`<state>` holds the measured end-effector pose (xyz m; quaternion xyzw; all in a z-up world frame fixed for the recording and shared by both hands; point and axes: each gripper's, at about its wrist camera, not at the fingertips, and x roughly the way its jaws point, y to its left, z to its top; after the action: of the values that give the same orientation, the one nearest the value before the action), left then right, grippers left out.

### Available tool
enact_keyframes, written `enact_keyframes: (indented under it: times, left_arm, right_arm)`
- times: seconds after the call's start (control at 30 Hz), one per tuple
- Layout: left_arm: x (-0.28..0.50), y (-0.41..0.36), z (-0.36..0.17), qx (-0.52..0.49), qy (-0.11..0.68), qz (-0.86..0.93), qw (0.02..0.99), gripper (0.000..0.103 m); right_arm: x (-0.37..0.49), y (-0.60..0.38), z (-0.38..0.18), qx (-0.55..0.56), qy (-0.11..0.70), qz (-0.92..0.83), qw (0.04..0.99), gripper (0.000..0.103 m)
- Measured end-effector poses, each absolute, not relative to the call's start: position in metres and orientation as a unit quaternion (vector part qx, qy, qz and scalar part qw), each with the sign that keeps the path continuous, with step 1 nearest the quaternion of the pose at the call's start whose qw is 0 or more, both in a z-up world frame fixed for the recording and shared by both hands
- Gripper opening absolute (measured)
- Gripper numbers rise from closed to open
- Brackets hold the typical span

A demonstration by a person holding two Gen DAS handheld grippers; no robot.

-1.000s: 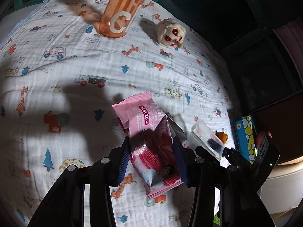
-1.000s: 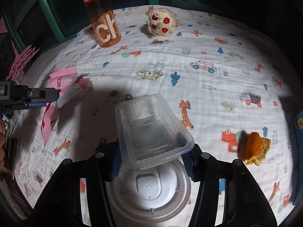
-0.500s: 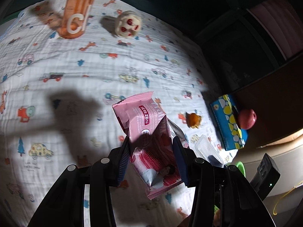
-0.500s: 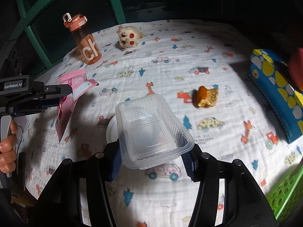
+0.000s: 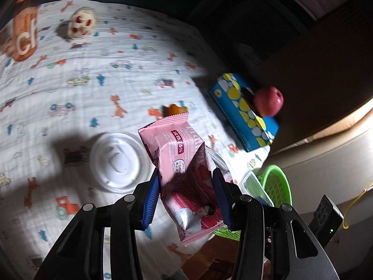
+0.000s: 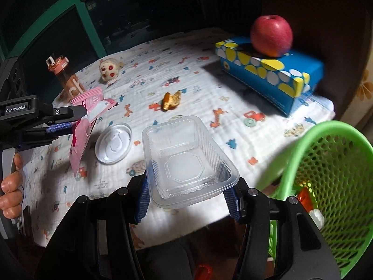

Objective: Collect trash
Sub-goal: 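Carry the wipe pack and container over the green basket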

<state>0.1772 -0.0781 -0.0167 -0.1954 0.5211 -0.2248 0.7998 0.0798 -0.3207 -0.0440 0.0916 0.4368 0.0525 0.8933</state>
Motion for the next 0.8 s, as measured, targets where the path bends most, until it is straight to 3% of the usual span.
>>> enact_keyframes:
  times: [0.8]
  left_arm:
    - [0.139,-0.249,0.004,-0.093,0.529,-0.342,0.771,0.044]
  right_arm:
    - [-0.015,-0.468,-0.057,0.154,0.432,-0.122,0.880,0.055]
